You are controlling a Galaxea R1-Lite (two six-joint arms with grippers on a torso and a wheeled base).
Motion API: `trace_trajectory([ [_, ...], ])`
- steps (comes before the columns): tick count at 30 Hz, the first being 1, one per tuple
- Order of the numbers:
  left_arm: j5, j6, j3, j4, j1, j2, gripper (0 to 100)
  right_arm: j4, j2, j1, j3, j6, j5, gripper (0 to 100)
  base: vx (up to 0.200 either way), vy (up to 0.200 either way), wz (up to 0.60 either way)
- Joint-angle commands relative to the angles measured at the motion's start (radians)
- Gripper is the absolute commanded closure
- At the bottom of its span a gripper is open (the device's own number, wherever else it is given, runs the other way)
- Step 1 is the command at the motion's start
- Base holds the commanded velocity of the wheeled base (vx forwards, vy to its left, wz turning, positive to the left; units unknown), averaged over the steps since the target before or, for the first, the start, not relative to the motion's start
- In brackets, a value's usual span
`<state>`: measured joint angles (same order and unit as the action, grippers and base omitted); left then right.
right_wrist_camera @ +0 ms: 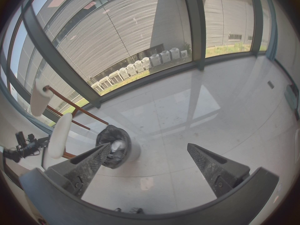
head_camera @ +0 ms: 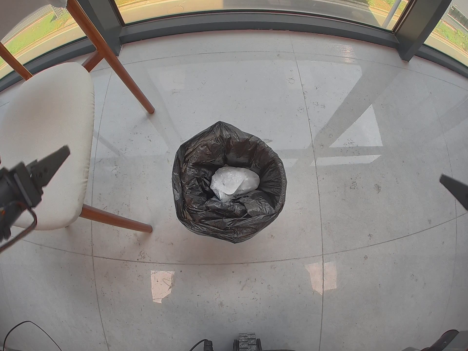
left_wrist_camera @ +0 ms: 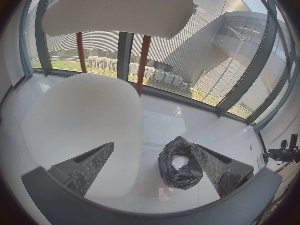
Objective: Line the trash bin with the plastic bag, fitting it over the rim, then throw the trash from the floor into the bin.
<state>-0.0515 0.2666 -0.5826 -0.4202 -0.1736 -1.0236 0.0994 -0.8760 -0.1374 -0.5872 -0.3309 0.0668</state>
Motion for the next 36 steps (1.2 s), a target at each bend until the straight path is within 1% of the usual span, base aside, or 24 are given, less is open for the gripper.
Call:
trace_trajectory([
  [1, -0.082, 0.010, 0.437, 0.012, 0.069, 0.412, 0, -0.003, 0.615, 0.211, 0.443, 0.216, -0.028, 0, 0.000, 0.000, 0.00],
  [3, -0.085, 0.000, 0.517, 0.034, 0.089, 0.499, 0, -0.006, 0.718, 0.202, 0.521, 0.337, -0.027, 0, 0.000, 0.000, 0.00],
  [4, -0.085, -0.003, 0.537, 0.044, 0.094, 0.525, 0, -0.007, 0.755, 0.200, 0.550, 0.372, -0.025, 0, 0.000, 0.000, 0.00],
  [5, -0.077, -0.013, 0.572, 0.081, 0.097, 0.588, 0, -0.027, 0.816, 0.194, 0.587, 0.440, -0.030, 0, 0.000, 0.000, 0.00],
  [6, -0.068, -0.026, 0.579, 0.135, 0.097, 0.649, 0, -0.044, 0.827, 0.185, 0.587, 0.457, -0.042, 0, 0.000, 0.000, 0.00],
  [7, -0.068, -0.026, 0.579, 0.135, 0.097, 0.649, 0, -0.044, 0.827, 0.185, 0.587, 0.457, -0.042, 0, 0.000, 0.000, 0.00],
  [8, -0.039, -0.067, 0.578, 0.296, 0.097, 0.815, 0, -0.049, 0.808, 0.182, 0.587, 0.435, -0.094, 0, 0.000, 0.000, 0.00],
  [9, -0.016, -0.099, 0.575, 0.383, 0.094, 0.924, 0, -0.050, 0.805, 0.182, 0.587, 0.395, -0.137, 0, 0.000, 0.000, 0.00],
  [10, -0.011, -0.107, 0.572, 0.396, 0.095, 0.935, 0, -0.052, 0.805, 0.183, 0.587, 0.388, -0.144, 0, 0.000, 0.000, 0.00],
  [11, 0.007, -0.167, 0.553, 0.449, 0.098, 0.985, 0, -0.053, 0.804, 0.185, 0.587, 0.285, -0.174, 0, 0.000, 0.000, 0.00],
  [12, -0.001, -0.202, 0.578, 0.386, 0.100, 0.964, 0, -0.050, 0.804, 0.183, 0.587, 0.248, -0.174, 0, 0.000, 0.000, 0.00],
  [15, -0.007, -0.202, 0.576, 0.420, 0.100, 0.964, 0, -0.063, 0.804, 0.182, 0.587, 0.263, -0.156, 0, 0.000, 0.000, 0.00],
  [16, -0.010, -0.201, 0.576, 0.419, 0.121, 0.964, 0, -0.116, 0.804, 0.176, 0.584, 0.343, -0.081, 0, 0.000, 0.000, 0.00],
  [17, -0.010, -0.202, 0.576, 0.419, 0.140, 0.965, 0, -0.115, 0.804, 0.176, 0.584, 0.362, -0.071, 0, 0.000, 0.000, 0.00],
  [18, -0.002, -0.211, 0.576, 0.420, 0.190, 0.967, 0, -0.105, 0.810, 0.171, 0.587, 0.368, -0.065, 0, 0.000, 0.000, 0.00],
  [21, 0.001, -0.230, 0.576, 0.423, 0.192, 0.971, 0, -0.110, 0.831, 0.147, 0.586, 0.346, -0.071, 0, 0.000, 0.000, 0.00],
  [23, 0.027, -0.241, 0.576, 0.434, 0.174, 0.984, 0, -0.105, 0.867, 0.136, 0.587, 0.319, -0.085, 0, 0.000, 0.000, 0.00],
  [25, 0.051, -0.256, 0.576, 0.437, 0.164, 1.022, 0, -0.101, 0.871, 0.136, 0.587, 0.317, -0.096, 0, 0.000, 0.000, 0.00],
  [28, 0.093, -0.319, 0.579, 0.431, 0.164, 1.024, 0, -0.102, 0.871, 0.136, 0.587, 0.317, -0.108, 0, 0.000, 0.000, 0.00],
  [29, 0.099, -0.323, 0.579, 0.431, 0.164, 1.024, 0, -0.102, 0.871, 0.136, 0.587, 0.317, -0.108, 0, 0.000, 0.000, 0.00],
  [31, 0.104, -0.316, 0.579, 0.431, 0.163, 1.024, 0, -0.102, 0.871, 0.136, 0.587, 0.320, -0.108, 0, 0.000, 0.000, 0.00],
  [32, 0.098, -0.279, 0.578, 0.436, 0.169, 1.024, 0, -0.104, 0.871, 0.136, 0.587, 0.320, -0.107, 0, 0.000, 0.000, 0.00],
  [36, 0.071, -0.257, 0.579, 0.431, 0.174, 1.024, 0, -0.104, 0.871, 0.136, 0.587, 0.320, -0.107, 0, 0.000, 0.000, 0.00],
])
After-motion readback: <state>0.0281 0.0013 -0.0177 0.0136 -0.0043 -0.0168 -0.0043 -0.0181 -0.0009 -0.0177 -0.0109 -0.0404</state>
